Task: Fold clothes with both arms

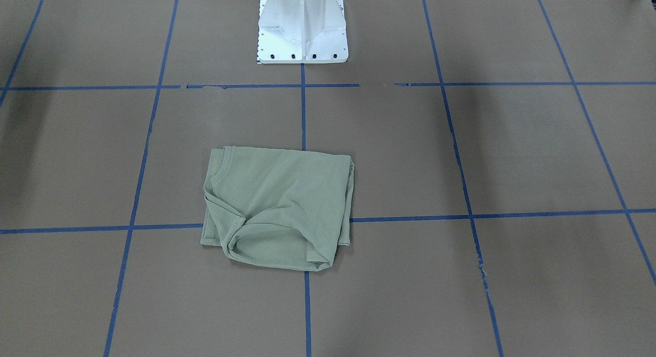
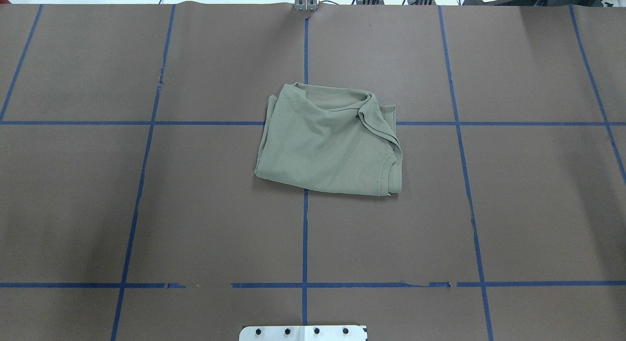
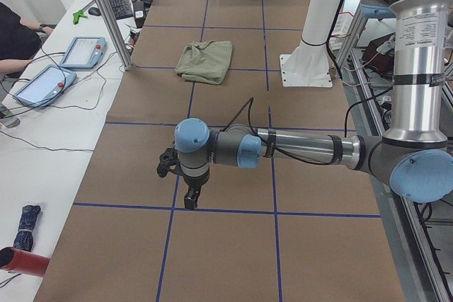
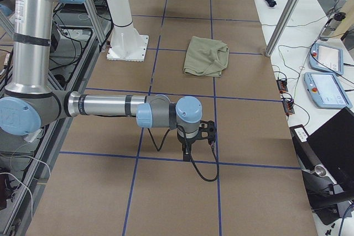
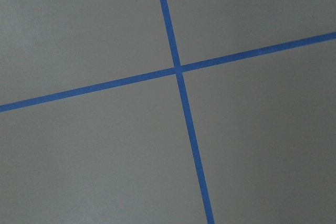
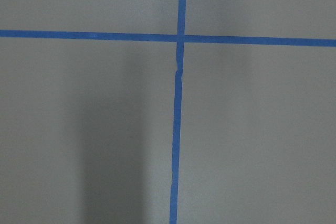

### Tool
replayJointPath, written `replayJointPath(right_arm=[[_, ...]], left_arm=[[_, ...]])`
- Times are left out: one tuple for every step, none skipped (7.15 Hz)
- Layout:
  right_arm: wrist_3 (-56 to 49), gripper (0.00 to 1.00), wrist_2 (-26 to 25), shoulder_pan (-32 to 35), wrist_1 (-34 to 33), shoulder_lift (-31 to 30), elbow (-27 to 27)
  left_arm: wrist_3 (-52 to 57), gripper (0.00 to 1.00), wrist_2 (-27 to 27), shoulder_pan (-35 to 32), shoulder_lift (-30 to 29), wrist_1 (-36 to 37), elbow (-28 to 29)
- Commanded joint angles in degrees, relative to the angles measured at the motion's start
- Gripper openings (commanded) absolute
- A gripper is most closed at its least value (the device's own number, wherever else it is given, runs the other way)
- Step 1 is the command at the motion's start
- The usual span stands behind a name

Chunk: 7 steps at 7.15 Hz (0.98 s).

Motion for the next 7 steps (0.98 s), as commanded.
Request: replayJointPath(right_arm=[[0.22, 1.00, -0.57, 0.35, -6.02, -1.28, 5.85], [2.05, 1.00, -0.05, 0.26, -5.96, -0.85, 5.88], [6.33, 1.00, -0.04, 0.09, -5.52, -0.41, 5.70], [7.76, 1.00, -0.13, -0.52, -5.08, -0.23, 5.61], [7.69, 1.00, -0.31, -0.96, -4.82, 0.21, 5.00], [7.78, 1.00, -0.31, -1.05, -4.81, 1.08, 4.30], [7.69, 1.00, -0.31, -1.05, -4.81, 1.18, 4.29]], left_arm=[[0.01, 1.00, 0.02, -0.10, 0.48, 1.28, -1.80], [0.01, 1.00, 0.02, -0.10, 0.48, 1.38, -1.90], [-0.07, 1.00, 0.02, -0.02, 0.48, 1.38, -1.90], [-0.07, 1.00, 0.02, -0.10, 0.40, 1.38, -1.81], [-0.16, 1.00, -0.06, -0.10, 0.40, 1.38, -1.81], [-0.51, 1.00, -0.07, -0.10, 0.40, 1.38, -1.64], [-0.77, 1.00, -0.15, -0.10, 0.40, 1.47, -1.46]])
